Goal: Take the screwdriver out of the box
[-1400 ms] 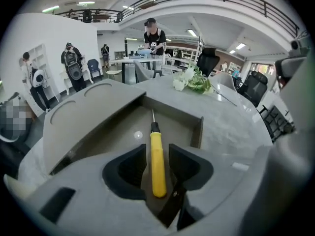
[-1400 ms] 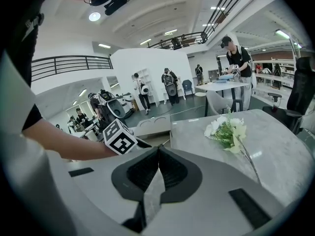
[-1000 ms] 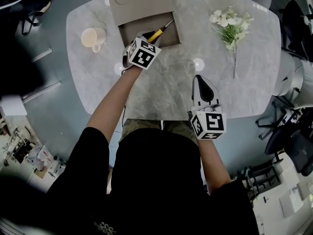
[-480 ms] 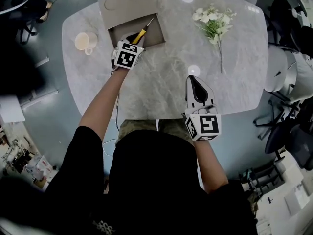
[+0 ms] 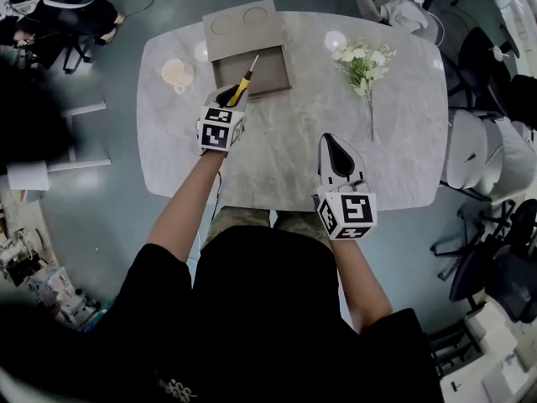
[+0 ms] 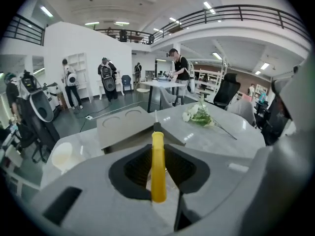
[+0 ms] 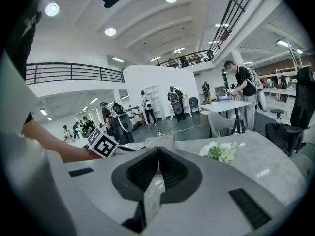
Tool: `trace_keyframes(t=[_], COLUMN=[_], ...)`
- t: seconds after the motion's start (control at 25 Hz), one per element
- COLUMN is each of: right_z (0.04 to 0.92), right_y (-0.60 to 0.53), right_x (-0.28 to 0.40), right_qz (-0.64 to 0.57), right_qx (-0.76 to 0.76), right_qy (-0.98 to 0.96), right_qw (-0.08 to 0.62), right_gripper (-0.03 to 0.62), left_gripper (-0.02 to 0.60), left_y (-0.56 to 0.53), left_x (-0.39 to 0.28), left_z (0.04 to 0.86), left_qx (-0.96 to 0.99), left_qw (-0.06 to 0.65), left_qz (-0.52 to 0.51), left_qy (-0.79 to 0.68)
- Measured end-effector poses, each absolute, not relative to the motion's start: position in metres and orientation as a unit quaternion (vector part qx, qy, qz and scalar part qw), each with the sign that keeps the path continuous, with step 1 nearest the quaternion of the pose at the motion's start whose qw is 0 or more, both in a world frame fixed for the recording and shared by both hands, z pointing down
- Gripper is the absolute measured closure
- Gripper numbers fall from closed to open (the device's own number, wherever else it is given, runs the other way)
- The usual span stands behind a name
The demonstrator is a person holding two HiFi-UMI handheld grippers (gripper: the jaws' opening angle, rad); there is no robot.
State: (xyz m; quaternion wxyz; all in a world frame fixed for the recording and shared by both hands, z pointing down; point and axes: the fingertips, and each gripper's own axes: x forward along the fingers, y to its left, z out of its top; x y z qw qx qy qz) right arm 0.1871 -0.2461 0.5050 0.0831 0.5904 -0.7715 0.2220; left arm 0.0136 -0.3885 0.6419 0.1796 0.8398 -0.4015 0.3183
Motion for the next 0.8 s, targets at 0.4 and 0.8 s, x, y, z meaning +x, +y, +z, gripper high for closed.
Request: trace_keyframes(t=[0.4,0.8], right_z=[0.460,0.421], right_y=[-0.252,-0.216], right_x=[0.148,0.104], right_qz=[0.190,0.150], right_qx=[0.551,0.550], right_qy=[-0.811,-0.821], right_qw=[0.056,0.036], right_gripper=[0.582,0.582], left_gripper=[0.491,0.491], left_y=[-0.301,-0.224], left_x=[-0.027,-0.061], left_z=[0.531,0.434], left_qx=[0.829,0.832], left_qw=[0.193,0.155], left_qz=[0.211,0.101], left_qy=[-0.480,-0.523])
